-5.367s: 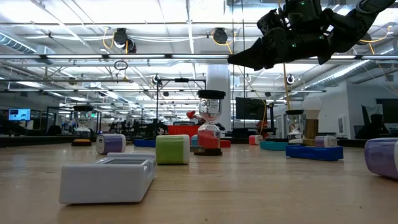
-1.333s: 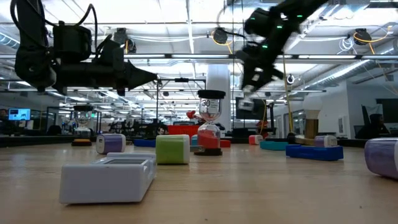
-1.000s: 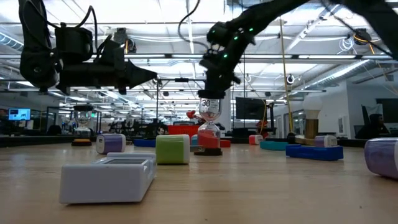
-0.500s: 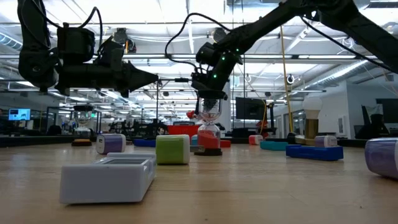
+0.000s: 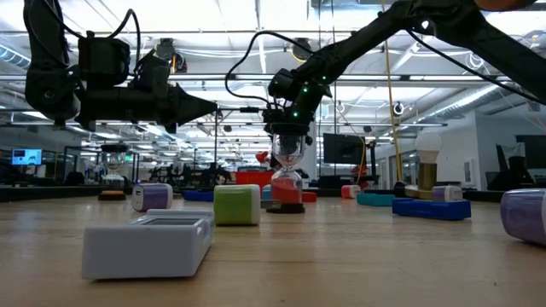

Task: Pick & Place Office items
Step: Put the white hourglass into the red bin

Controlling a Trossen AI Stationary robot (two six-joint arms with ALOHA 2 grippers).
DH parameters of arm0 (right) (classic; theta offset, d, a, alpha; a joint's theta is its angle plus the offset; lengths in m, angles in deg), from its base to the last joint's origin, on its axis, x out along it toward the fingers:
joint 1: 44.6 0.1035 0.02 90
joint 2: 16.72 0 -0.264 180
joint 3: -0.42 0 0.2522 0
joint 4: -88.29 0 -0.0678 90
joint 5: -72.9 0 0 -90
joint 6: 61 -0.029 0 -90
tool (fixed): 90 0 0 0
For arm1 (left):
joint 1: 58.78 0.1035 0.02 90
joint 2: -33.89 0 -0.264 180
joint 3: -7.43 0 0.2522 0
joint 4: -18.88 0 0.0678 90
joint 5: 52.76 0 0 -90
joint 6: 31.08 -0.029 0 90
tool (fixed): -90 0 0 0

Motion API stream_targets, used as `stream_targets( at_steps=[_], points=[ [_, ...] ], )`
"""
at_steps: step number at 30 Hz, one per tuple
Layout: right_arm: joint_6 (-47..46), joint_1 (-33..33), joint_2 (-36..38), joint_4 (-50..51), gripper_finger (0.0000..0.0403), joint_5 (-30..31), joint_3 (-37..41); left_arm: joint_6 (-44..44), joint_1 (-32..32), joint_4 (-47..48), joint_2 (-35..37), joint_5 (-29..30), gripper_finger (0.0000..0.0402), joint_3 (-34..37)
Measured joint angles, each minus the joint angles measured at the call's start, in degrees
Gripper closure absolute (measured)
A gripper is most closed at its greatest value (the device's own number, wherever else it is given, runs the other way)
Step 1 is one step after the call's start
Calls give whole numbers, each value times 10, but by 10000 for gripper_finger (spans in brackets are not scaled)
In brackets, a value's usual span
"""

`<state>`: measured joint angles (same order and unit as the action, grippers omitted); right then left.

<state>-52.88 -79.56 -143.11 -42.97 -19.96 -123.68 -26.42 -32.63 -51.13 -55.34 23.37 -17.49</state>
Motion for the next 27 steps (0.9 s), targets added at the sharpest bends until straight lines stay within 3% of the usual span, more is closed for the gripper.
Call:
stream_targets(
  at_steps=[10,16,23,27],
  points=[
    [-2,-3,0,4,202,13,0,0,0,0,0,0,396,0],
    [-3,-3,0,15,184,15,0,0,0,0,0,0,396,0],
    [-3,-6,0,17,197,16,0,0,0,0,0,0,396,0],
    [-5,-6,0,17,177,26,0,0,0,1,0,1,396,0]
  ],
)
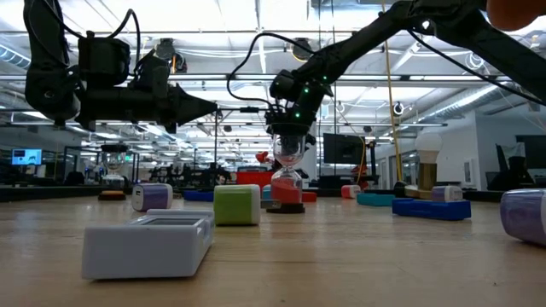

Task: Pick & Place Office items
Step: Put the white hourglass into the red bin

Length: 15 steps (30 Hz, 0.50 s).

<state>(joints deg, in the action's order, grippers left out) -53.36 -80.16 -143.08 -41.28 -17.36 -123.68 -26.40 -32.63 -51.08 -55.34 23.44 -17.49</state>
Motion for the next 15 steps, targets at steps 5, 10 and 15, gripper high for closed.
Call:
stream_targets(
  at_steps=[5,10,15],
  points=[
    [0,0,0,0,147,19,0,1,0,0,0,1,396,0],
    [4,0,3,-9,138,27,0,1,0,0,0,1,396,0],
    [6,2,36,-15,138,50,0,1,0,1,0,1,396,0]
  ],
)
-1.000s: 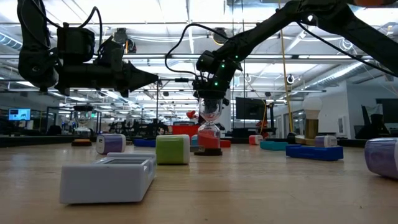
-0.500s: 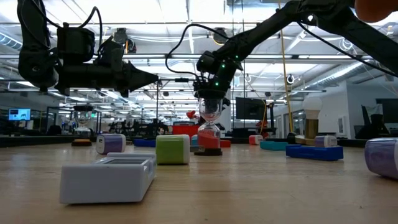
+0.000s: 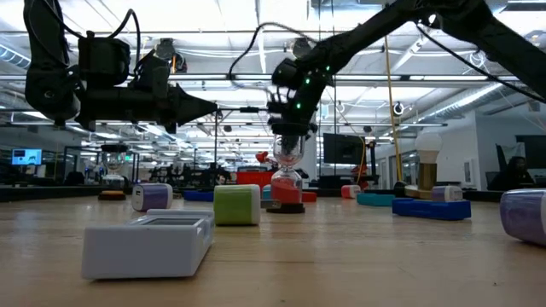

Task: Pick & Place Office items
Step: Put the white hourglass into the red bin, then put the middle dark blue charger adapter into the black bin

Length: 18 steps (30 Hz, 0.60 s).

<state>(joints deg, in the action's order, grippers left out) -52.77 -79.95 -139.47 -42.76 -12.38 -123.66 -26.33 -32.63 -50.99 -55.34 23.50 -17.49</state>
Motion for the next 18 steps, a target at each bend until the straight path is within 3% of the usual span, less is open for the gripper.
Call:
stream_targets(
  at_steps=[7,10,18],
  points=[
    [-1,10,77,21,140,0,0,0,0,4,0,0,396,0],
    [-10,19,108,28,161,0,25,3,0,4,0,-2,396,0],
    [-18,53,260,-156,297,-1,292,20,-10,4,0,-2,396,0]
  ],
)
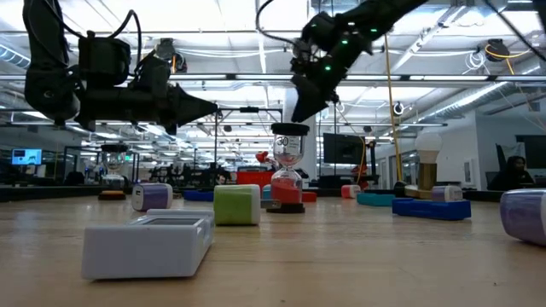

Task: Pick & Place Office items
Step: Put the middle dark blue charger adapter into the black bin

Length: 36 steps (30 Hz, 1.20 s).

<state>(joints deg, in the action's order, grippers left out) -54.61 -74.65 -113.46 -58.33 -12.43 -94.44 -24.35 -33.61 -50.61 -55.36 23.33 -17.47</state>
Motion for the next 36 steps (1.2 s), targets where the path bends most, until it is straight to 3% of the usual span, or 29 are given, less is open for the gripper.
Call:
stream_targets(
  at_steps=[7,18,25,36],
  points=[
    [-43,13,164,-161,396,-3,243,43,-14,0,0,4,396,-5],
    [-92,21,376,-465,383,-3,543,74,-49,153,0,17,396,-90],
    [-92,36,453,-494,401,-4,605,70,-93,314,0,57,396,-178],
    [-55,39,465,-494,399,-4,625,59,-158,692,0,140,396,-345]
  ],
)
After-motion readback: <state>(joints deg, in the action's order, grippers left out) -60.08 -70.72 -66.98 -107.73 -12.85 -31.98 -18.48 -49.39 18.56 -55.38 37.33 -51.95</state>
